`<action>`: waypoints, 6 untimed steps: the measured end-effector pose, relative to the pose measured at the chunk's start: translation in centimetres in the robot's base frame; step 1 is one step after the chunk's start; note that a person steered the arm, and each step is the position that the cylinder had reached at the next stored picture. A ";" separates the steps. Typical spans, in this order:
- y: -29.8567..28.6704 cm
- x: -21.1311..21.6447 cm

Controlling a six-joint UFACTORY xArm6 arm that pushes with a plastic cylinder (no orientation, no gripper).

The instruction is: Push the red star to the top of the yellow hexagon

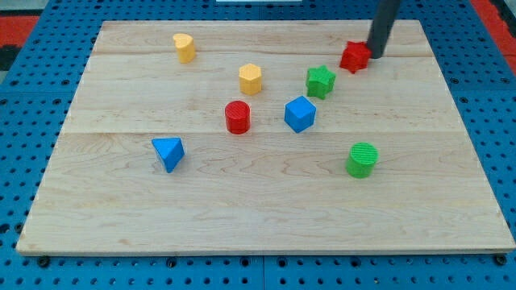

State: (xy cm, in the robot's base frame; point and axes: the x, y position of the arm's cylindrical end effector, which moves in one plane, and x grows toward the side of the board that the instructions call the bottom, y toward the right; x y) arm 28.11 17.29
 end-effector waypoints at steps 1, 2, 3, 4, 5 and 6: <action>-3.1 -0.8; -4.4 -0.9; -1.6 0.1; -3.5 0.9; -7.3 1.5; -12.4 1.5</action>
